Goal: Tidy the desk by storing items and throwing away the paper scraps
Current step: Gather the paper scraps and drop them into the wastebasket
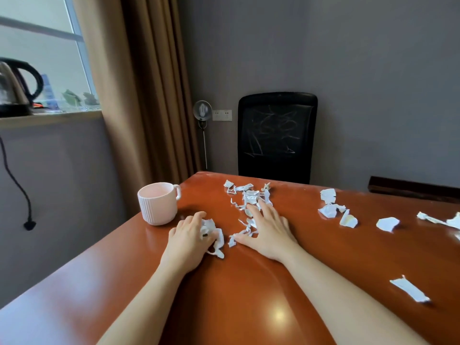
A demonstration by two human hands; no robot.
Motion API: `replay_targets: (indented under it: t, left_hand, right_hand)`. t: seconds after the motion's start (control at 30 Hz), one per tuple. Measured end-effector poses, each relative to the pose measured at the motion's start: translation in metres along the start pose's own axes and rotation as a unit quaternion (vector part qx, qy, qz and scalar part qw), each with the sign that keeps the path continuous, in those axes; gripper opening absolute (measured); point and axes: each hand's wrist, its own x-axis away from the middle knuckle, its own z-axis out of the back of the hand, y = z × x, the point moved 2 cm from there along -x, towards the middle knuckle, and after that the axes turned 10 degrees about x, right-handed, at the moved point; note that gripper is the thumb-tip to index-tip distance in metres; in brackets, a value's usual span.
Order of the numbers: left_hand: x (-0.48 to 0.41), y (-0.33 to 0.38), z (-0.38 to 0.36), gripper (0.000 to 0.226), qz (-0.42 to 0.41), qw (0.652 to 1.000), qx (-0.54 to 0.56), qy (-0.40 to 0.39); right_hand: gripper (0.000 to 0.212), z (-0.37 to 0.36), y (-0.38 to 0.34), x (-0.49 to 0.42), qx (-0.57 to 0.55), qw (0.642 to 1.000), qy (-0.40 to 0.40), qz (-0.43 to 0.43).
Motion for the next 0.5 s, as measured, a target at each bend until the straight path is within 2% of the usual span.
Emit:
replay_targets:
  t: [0.13,0.3,0.5]
  left_hand:
    - [-0.012,-0.002,-0.003,0.046,-0.015,1.000,0.009,-0.003]
    - [-0.029,-0.002,-0.007,0.043,-0.016,0.999,0.041,0.005]
    - [-0.038,0.004,-0.010,0.019,-0.033,0.998,0.055,0.006]
  right_hand:
    - [0.081,-0.002,-0.001,-0.018,0.005,1.000,-0.015,-0.001]
    - [0.065,0.004,-0.002,-0.022,-0.022,0.999,0.010,-0.022]
    - [0.048,-0.002,-0.001,-0.030,-0.025,0.998,0.064,0.011]
